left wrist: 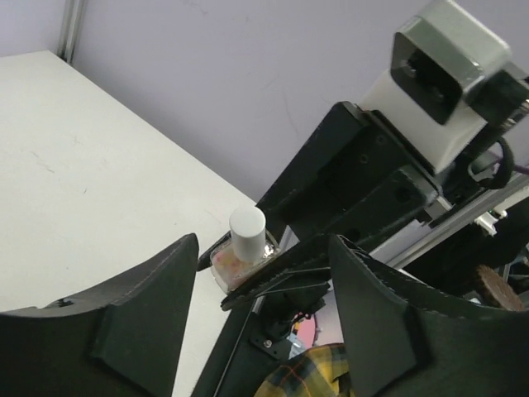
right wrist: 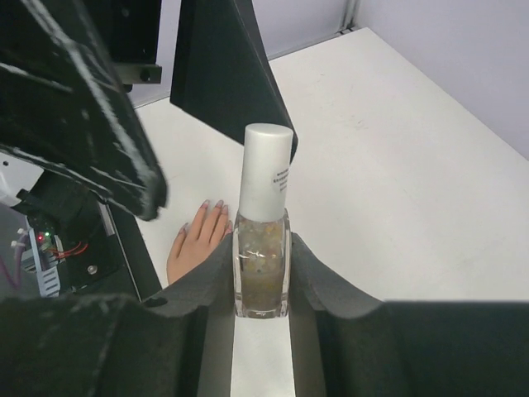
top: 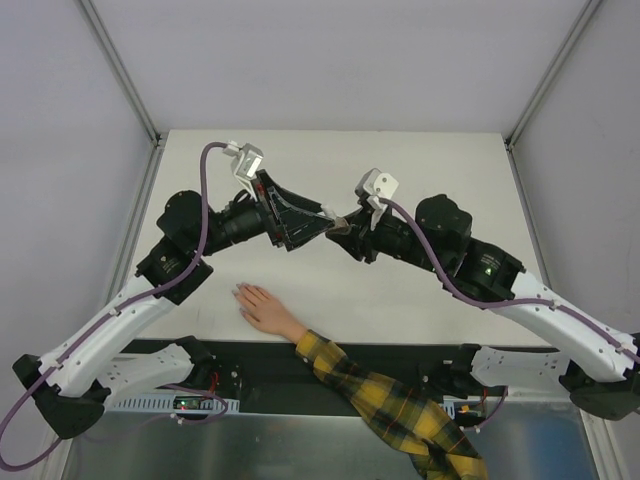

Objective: Paint the nails

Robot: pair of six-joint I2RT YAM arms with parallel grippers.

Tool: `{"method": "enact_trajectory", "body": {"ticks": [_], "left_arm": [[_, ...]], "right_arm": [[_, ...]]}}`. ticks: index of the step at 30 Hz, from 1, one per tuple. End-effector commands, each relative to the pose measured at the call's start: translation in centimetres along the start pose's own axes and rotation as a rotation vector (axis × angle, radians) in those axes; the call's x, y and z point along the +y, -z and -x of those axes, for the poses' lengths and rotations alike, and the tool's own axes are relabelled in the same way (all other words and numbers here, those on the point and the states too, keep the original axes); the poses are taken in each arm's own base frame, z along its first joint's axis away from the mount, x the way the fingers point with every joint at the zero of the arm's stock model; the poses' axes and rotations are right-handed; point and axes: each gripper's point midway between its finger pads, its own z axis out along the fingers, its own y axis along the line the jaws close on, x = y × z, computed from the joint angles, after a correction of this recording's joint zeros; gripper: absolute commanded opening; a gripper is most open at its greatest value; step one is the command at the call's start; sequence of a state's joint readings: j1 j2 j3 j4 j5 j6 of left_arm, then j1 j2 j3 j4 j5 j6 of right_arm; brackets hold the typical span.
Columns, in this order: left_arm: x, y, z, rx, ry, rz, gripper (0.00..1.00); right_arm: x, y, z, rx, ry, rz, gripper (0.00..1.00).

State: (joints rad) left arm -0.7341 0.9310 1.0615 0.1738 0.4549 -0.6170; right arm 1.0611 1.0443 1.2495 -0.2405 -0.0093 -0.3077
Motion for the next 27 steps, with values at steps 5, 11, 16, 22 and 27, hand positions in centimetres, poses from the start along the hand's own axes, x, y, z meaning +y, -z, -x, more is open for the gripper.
{"method": "enact_trajectory", "body": {"ticks": [5,11,16,22,27], "left_arm": [[-1.3,1.4,1.8,-0.024,-0.027,0.042,0.66],[-1.6,0.8,2.3,0.004,-0.03,0.035,0.58],[-1.5,0.7,2.0,0.042,-0.036,0.049,0.46],[-1.9,0.7,1.6,0.107,-0.038,0.042,0.39],[-2.5,1.0,0.9,0.16,-0.049,0.011,0.47]], "right_arm": [[2.4,1.3,1.7,-0.055,-0.065,0.259,0.0],[2.7,0.9,1.6,-0.035,-0.072,0.293,0.0],[2.7,0.9,1.5,-0.03,-0.069,0.293,0.0],[2.5,0.8,1.0,-0.011,-0.06,0.286,0.0],[2.5,0.9,0.6,0.002,-0.058,0.295,0.01]]}}
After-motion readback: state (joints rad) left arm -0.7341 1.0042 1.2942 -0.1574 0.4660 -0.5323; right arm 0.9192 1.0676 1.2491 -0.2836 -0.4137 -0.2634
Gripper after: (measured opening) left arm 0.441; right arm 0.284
